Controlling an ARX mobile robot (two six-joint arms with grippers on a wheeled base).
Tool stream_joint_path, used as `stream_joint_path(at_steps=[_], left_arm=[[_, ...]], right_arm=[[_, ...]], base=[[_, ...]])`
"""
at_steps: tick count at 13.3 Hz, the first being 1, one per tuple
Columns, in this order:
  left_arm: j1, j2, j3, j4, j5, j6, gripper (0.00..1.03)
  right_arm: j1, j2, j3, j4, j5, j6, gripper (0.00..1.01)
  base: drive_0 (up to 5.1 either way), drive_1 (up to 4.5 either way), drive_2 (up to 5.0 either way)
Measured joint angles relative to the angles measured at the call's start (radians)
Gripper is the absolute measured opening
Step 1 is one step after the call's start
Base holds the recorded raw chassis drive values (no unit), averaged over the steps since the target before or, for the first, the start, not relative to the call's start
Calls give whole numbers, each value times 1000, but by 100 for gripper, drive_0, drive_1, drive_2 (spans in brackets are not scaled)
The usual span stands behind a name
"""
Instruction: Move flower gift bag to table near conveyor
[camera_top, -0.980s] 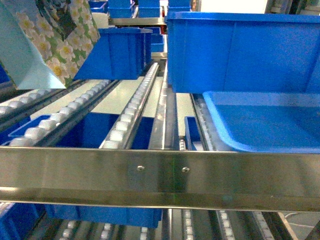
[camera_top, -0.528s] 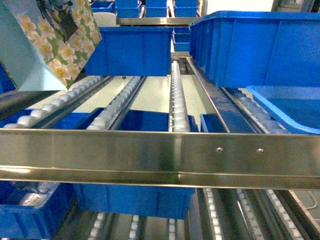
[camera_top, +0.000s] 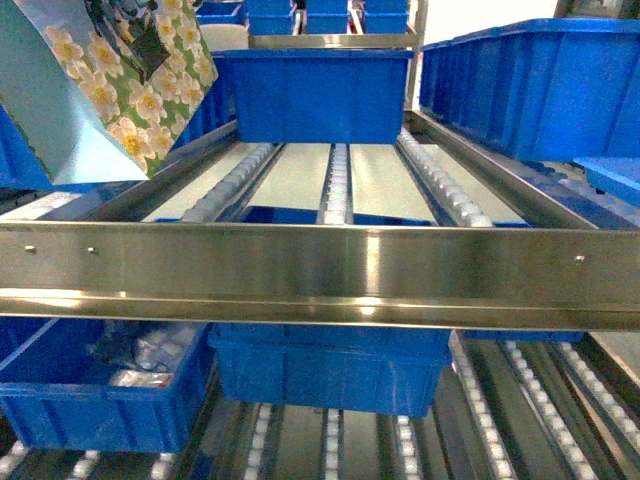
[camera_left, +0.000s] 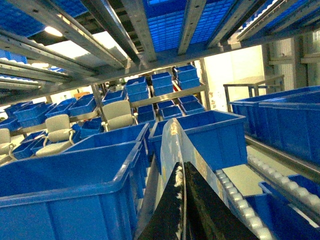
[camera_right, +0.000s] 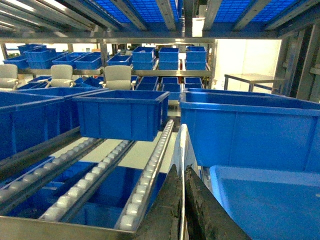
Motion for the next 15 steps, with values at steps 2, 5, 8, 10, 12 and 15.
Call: stream_joint_path(at_steps=[2,5,8,10,12,15], left_arm=[[0,0,0,-1,0,0,2],[0,0,0,2,0,0,2],[0,0,0,-2,0,0,2],[0,0,0,0,0,0,2],[0,0,0,2,0,0,2],[0,0,0,0,0,0,2]], right_arm=[[0,0,0,0,0,0,3],[0,0,0,1,0,0,3],[0,0,0,-2,0,0,3],[0,0,0,0,0,0,3],[0,-1,0,5,0,0,3],[0,0,0,0,0,0,3]], base=[[-457,93,393],[-478,118,363],[-482,114,358],[-480,132,352],[-488,156,331],[-488,246,246]])
